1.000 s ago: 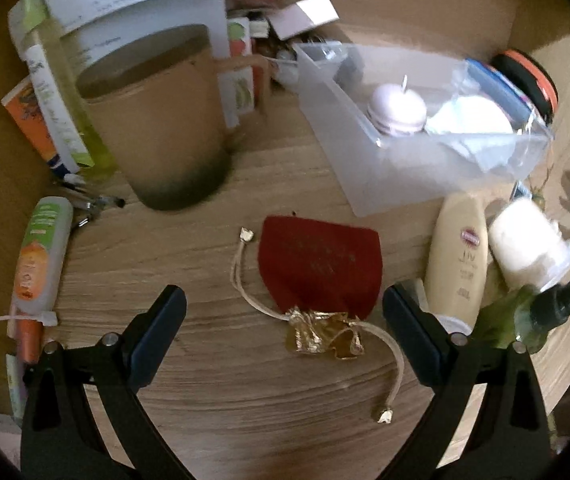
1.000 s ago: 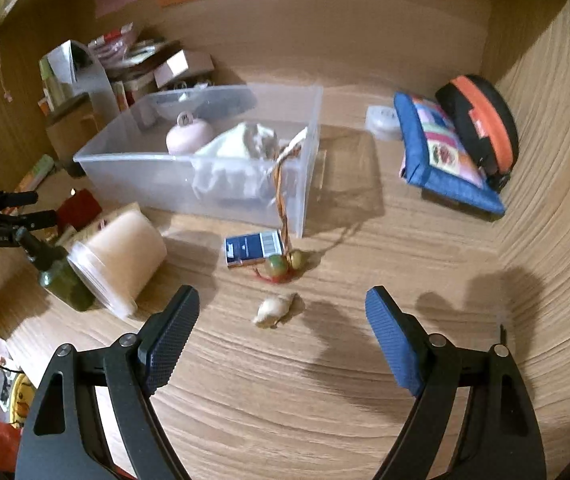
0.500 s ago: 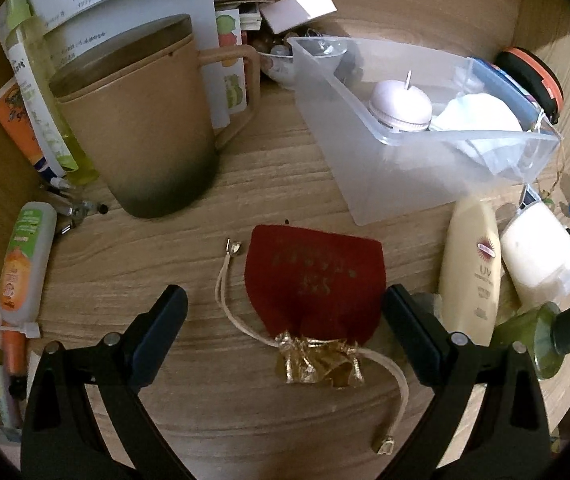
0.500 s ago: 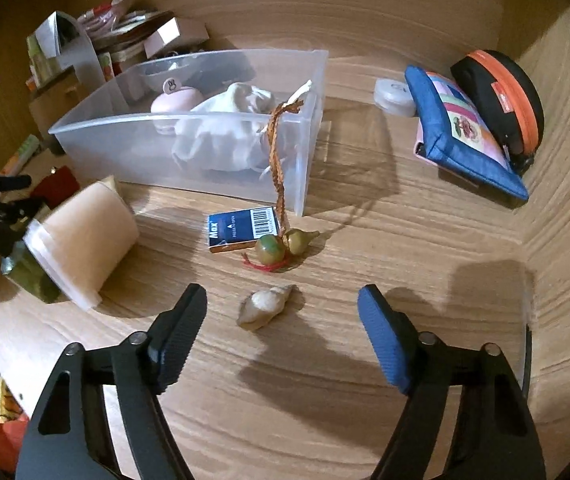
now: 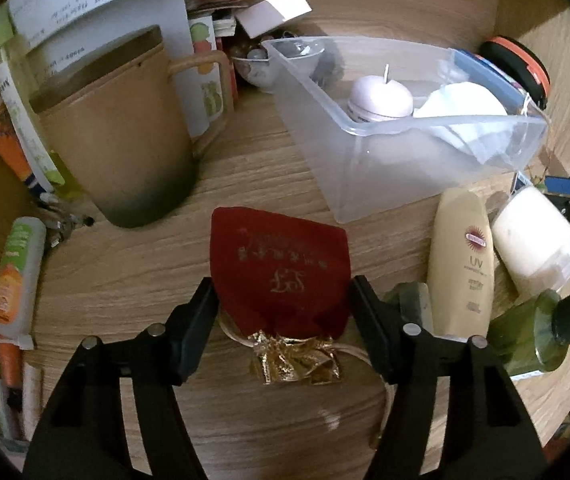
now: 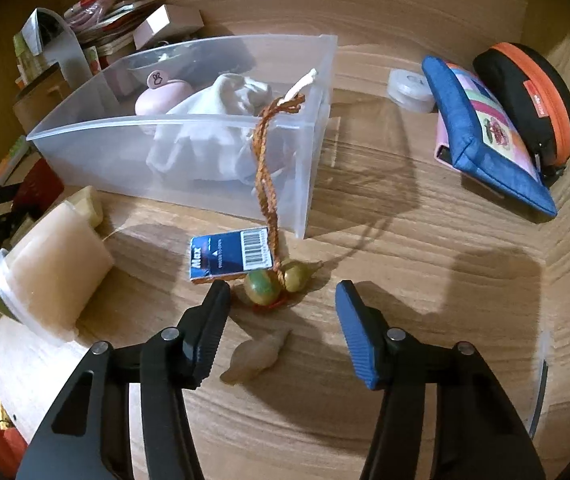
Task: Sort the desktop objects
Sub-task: 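Grasp the red pouch with the left tool while the right tool grasps the green bead charm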
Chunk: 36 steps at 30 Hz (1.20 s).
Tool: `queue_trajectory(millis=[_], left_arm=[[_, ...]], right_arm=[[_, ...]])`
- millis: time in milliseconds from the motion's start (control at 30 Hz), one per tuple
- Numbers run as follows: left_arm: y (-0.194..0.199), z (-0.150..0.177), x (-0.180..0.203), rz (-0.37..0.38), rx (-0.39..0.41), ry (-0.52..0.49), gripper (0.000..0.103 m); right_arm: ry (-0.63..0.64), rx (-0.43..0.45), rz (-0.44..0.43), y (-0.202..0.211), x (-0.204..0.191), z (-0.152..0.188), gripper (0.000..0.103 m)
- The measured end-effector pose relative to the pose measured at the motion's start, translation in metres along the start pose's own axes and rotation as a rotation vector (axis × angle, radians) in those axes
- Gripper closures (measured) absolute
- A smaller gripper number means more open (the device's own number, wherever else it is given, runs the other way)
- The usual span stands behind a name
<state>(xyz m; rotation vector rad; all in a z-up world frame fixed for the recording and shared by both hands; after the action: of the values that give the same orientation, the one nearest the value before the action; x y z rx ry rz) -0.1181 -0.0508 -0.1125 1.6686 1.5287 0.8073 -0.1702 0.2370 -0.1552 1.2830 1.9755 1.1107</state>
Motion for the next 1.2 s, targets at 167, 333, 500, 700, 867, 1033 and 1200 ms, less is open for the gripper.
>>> queue_trajectory(millis=[167, 333, 500, 700, 867, 1033, 1200], left_arm=[[-0.002, -0.001, 0.006, -0.013, 0.016, -0.020, 0.046], [-0.001, 0.001, 0.011, -0.021, 0.032, -0.037, 0.054], [0.004, 0.003, 0.011, -0.068, 0.060, -0.032, 0.062], [0.011, 0.006, 0.016, -0.078, 0.087, -0.057, 0.063], [0.027, 0.004, 0.015, -0.015, 0.128, -0.030, 0.063], [0.043, -0.002, 0.013, 0.002, 0.169, -0.002, 0.063], [0.059, -0.007, 0.008, 0.010, 0.204, 0.024, 0.063]], right_arm=[[0.021, 0.014, 0.000, 0.000, -0.001, -0.002, 0.066], [0.021, 0.028, 0.000, 0.001, -0.001, -0.003, 0.074], [0.012, 0.052, -0.007, 0.007, -0.001, -0.001, 0.074], [0.004, 0.087, -0.022, 0.027, -0.002, 0.001, 0.074], [-0.011, 0.119, -0.035, 0.046, -0.002, -0.001, 0.074], [-0.021, 0.147, -0.051, 0.059, -0.003, -0.006, 0.074], [-0.011, 0.184, -0.049, 0.073, -0.009, -0.012, 0.074]])
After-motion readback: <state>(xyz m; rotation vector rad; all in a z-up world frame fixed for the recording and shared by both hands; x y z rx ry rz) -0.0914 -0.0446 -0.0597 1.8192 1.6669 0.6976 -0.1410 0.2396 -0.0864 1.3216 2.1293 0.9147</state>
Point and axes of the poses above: each gripper's, at about its wrist camera, not at the fingertips, and y roughly against the way its jaws point, x to its right, z to its underside, the point moved 4 cm from there along -y, roughly the way its jaws point, and after that the axes turned 3 degrees about -x, right-handed, at the moved point
